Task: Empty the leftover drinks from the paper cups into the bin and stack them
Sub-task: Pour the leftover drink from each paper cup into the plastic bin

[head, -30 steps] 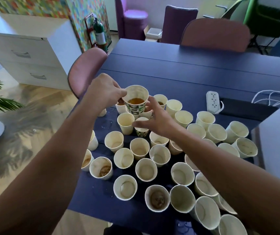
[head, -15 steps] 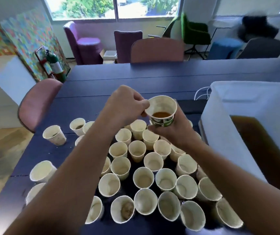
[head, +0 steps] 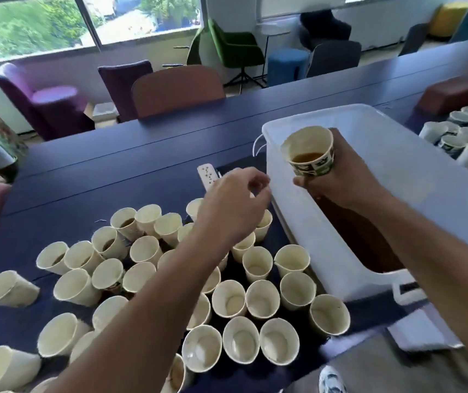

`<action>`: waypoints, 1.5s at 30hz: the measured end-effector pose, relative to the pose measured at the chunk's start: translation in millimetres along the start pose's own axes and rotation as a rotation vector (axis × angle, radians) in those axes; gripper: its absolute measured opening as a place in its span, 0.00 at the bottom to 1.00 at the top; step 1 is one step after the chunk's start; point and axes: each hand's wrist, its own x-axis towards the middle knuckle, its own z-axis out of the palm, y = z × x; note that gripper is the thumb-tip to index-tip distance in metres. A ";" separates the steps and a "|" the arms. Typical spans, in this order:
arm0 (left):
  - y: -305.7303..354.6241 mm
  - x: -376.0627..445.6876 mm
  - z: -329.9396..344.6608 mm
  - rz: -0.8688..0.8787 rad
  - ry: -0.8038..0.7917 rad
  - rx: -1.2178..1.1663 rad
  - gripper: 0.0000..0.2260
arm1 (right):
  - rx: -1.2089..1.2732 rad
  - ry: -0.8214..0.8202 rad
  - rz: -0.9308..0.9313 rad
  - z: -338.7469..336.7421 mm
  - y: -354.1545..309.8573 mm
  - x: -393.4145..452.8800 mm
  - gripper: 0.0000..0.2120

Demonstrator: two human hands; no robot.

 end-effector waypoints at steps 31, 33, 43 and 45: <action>17.1 2.7 88.9 0.045 -0.417 0.324 0.45 | -0.138 0.093 0.294 -43.4 119.1 -5.7 0.30; 17.0 2.9 89.1 0.043 -0.419 0.322 0.45 | -0.139 0.088 0.291 -44.0 119.0 -6.2 0.30; 17.1 3.4 90.5 0.040 -0.417 0.334 0.45 | -0.162 0.059 0.263 -44.0 116.8 -8.8 0.31; 17.6 3.4 90.7 0.038 -0.417 0.334 0.45 | -0.171 0.049 0.258 -44.1 116.2 -9.1 0.31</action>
